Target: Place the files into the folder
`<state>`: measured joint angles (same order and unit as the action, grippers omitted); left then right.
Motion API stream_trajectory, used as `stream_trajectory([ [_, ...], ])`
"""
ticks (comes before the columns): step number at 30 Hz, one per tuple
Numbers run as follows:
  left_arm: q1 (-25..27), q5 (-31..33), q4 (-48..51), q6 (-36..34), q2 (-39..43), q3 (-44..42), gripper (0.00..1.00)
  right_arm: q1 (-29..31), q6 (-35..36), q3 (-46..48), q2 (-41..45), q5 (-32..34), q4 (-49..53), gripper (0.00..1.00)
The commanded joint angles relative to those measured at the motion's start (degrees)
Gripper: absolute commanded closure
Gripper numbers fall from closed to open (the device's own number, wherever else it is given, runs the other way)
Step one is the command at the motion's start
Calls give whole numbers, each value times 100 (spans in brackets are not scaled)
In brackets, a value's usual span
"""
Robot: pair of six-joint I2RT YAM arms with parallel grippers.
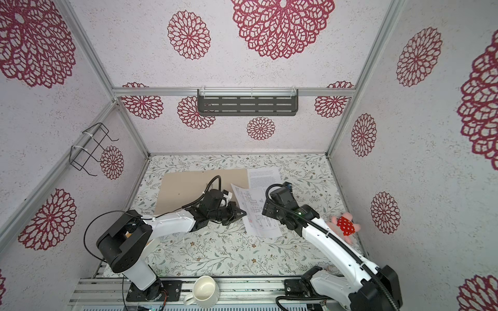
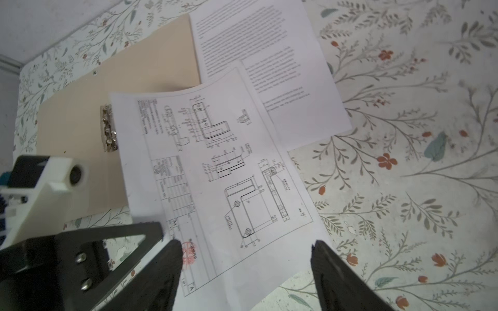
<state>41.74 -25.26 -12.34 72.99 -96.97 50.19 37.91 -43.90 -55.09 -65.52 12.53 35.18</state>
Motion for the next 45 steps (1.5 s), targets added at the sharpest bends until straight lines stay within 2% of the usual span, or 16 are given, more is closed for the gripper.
stream_trajectory([
  [1, 36, -103, 440, -119, -73, 220, 99, 470, 263, -494, -305, 867, 890, 24],
  [10, -188, -328, 1259, -515, -525, 1187, 100, 1413, 219, -1372, -1093, 1415, 1285, 25],
  [21, -407, -569, 1642, -655, -860, 1903, 99, 2023, 70, -1440, -1403, 1463, 1314, 30],
  [30, -403, -629, 1611, -581, -866, 1959, 99, 2083, 90, -1553, -1758, 1690, 1321, 36],
  [34, -403, -678, 1577, -540, -848, 1976, 99, 2083, 182, -1644, -1981, 1773, 1315, 45],
  [45, -408, -832, 1418, -390, -872, 1983, 98, 2081, 306, -1728, -2226, 2074, 1471, 58],
])
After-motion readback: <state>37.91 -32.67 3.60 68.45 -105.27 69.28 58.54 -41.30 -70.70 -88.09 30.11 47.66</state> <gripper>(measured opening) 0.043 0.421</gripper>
